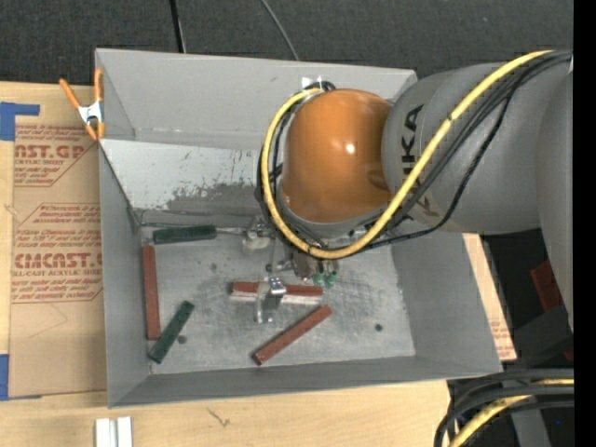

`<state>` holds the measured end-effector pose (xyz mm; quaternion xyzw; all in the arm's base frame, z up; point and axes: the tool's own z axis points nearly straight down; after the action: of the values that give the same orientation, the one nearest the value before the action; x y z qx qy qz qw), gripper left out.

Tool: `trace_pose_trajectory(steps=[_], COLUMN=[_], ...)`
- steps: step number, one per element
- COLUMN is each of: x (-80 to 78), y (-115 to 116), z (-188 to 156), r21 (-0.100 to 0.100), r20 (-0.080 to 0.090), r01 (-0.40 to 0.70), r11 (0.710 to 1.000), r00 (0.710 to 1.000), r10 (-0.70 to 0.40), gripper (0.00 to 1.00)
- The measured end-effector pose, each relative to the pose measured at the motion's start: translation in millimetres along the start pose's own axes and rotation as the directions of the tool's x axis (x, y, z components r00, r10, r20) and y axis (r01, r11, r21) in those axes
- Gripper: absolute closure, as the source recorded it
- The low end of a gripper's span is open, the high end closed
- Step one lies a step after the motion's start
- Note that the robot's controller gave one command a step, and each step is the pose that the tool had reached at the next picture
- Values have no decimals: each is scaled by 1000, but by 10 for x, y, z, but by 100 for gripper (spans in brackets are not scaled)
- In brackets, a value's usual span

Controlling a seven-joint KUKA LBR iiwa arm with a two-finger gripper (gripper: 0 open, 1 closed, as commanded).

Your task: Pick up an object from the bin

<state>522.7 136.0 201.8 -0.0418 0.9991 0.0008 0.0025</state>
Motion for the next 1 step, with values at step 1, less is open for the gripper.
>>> trace_pose_trajectory(steps=[1], x=[-53], y=[-60], z=[643], r21=[0], r20=[1], r01=[6], r11=[1000], r00=[1000], r10=[-6], gripper=[0])
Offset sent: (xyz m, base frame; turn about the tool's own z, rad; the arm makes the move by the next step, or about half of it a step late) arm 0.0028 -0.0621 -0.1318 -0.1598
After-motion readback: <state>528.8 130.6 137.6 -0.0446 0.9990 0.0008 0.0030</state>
